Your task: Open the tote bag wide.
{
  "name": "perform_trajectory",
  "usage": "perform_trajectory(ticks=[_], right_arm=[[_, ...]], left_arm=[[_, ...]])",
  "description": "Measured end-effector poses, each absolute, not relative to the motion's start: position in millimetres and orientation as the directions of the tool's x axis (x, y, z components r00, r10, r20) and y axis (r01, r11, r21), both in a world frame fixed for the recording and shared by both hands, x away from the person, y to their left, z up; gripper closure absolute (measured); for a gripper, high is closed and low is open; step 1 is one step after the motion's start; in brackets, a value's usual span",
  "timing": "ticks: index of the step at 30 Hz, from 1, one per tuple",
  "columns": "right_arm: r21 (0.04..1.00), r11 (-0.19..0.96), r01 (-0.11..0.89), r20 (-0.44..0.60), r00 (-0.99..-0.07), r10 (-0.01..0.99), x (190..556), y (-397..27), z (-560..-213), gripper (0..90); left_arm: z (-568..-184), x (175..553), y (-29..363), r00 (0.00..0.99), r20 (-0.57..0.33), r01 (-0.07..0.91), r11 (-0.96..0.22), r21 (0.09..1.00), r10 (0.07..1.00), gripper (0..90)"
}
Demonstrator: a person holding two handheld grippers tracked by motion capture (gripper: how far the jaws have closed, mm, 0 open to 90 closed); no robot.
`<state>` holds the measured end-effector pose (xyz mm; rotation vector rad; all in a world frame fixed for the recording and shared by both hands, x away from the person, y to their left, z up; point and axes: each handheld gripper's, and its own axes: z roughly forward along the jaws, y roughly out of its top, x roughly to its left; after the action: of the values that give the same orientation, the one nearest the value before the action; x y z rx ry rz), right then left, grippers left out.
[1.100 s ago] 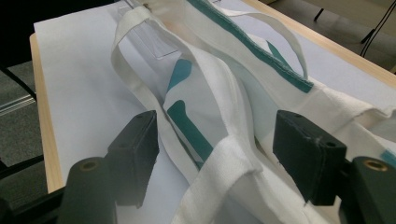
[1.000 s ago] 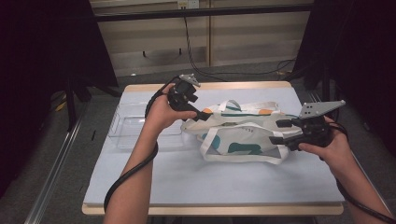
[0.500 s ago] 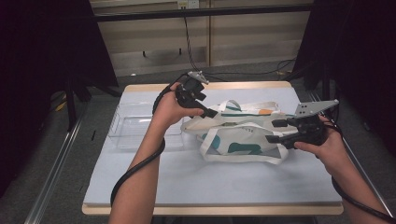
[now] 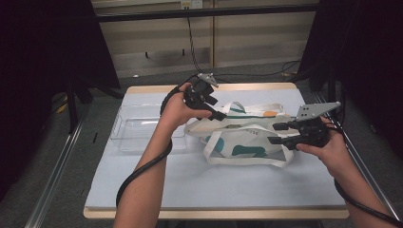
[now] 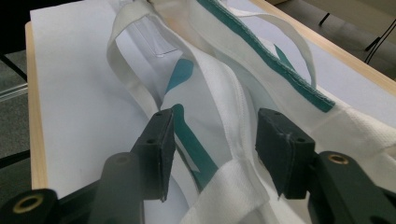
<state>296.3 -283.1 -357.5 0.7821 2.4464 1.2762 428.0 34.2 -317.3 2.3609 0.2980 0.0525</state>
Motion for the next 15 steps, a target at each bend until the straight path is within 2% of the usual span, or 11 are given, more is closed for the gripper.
perform_trajectory(ticks=[5, 15], right_arm=[[0.818, 0.467, 0.335, 0.008, -0.819, 0.574, 296.5, -282.3, -356.4, 56.7], [0.808, 0.474, 0.351, 0.018, -0.817, 0.576, 298.6, -279.9, -357.7, 66.5]], left_arm=[[-319.6, 427.3, 30.9, 0.976, -0.05, 0.189, -0.705, 0.684, 0.213, 36.3], [-322.3, 424.8, 23.5, 0.979, -0.049, 0.177, -0.717, 0.674, 0.196, 46.6]])
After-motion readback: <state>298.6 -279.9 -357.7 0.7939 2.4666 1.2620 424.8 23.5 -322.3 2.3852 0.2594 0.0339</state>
